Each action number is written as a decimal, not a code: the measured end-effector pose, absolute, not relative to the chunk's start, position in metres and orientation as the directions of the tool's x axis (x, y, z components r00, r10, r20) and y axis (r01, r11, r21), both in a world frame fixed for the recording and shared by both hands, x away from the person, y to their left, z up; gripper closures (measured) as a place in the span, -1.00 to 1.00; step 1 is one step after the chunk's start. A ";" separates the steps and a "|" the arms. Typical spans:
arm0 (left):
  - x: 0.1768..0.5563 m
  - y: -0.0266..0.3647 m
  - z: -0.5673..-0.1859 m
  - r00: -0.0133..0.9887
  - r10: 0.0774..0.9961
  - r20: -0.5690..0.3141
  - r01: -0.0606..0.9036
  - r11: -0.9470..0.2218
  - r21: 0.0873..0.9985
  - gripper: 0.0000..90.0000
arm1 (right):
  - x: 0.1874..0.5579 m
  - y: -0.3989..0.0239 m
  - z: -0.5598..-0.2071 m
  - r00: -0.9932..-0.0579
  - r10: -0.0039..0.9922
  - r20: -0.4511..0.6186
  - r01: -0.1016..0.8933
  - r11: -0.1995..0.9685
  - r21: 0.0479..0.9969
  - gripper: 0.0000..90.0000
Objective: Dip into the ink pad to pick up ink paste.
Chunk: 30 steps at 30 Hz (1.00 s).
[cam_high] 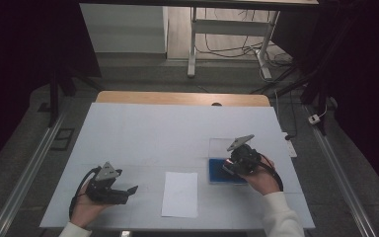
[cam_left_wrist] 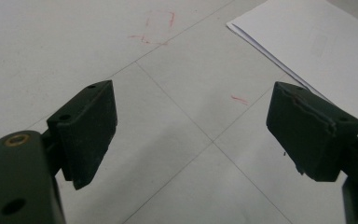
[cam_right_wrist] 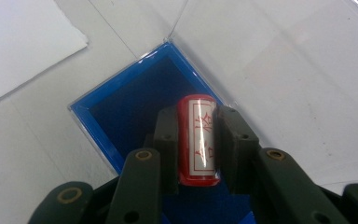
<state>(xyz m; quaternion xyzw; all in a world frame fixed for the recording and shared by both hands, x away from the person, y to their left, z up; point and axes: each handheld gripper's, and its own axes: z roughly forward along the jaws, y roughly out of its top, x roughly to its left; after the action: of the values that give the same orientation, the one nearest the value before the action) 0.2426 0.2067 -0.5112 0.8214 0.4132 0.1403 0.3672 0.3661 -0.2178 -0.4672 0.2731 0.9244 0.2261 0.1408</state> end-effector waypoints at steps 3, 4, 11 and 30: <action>0.242 0.207 -0.511 0.618 0.783 -0.075 0.576 -0.386 0.720 -0.63 | 0.367 -0.218 -0.467 -0.811 0.571 -0.130 0.445 0.745 0.497 0.57; 0.242 0.207 -0.511 0.618 0.783 -0.075 0.576 -0.386 0.720 -0.63 | 0.367 -0.218 -0.468 -0.809 0.575 -0.121 0.451 0.740 0.500 0.57; 0.243 0.208 -0.510 0.619 0.782 -0.074 0.575 -0.386 0.722 -0.63 | 0.367 -0.219 -0.468 -0.810 0.574 -0.121 0.449 0.740 0.502 0.57; 0.243 0.211 -0.508 0.613 0.787 -0.072 0.572 -0.379 0.728 -0.63 | 0.357 -0.226 -0.448 -0.812 0.566 -0.139 0.384 0.699 0.603 0.57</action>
<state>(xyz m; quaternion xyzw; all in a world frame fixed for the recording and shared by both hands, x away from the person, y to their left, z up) 0.2430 0.2108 -0.5078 0.8176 0.4155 0.1445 0.3715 0.3574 -0.2257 -0.4476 0.2617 0.9079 0.2861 0.1592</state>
